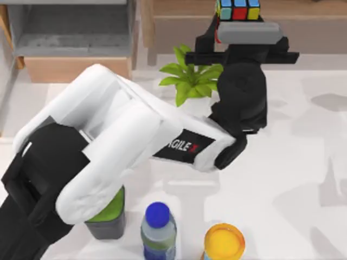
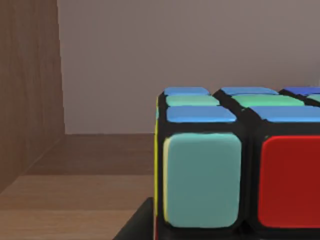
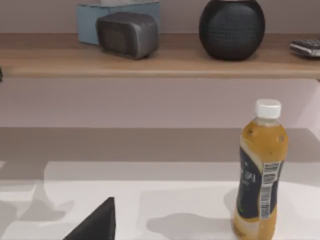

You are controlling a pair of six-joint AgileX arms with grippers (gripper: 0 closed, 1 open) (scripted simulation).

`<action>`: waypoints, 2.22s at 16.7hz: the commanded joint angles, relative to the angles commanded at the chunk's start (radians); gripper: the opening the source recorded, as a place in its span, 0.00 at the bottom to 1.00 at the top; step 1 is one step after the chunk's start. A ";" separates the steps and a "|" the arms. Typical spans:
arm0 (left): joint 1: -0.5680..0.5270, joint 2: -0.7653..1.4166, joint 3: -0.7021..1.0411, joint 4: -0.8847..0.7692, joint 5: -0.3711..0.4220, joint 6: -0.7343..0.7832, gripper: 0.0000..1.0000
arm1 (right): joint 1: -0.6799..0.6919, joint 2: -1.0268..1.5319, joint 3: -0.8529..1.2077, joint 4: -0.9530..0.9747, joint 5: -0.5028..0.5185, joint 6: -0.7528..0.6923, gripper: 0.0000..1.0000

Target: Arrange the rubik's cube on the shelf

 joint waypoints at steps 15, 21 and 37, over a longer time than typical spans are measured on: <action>0.130 0.207 0.494 -0.315 0.122 -0.057 0.00 | 0.000 0.000 0.000 0.000 0.000 0.000 1.00; 0.135 0.219 0.510 -0.328 0.127 -0.059 0.08 | 0.000 0.000 0.000 0.000 0.000 0.000 1.00; 0.135 0.219 0.510 -0.328 0.127 -0.059 1.00 | 0.000 0.000 0.000 0.000 0.000 0.000 1.00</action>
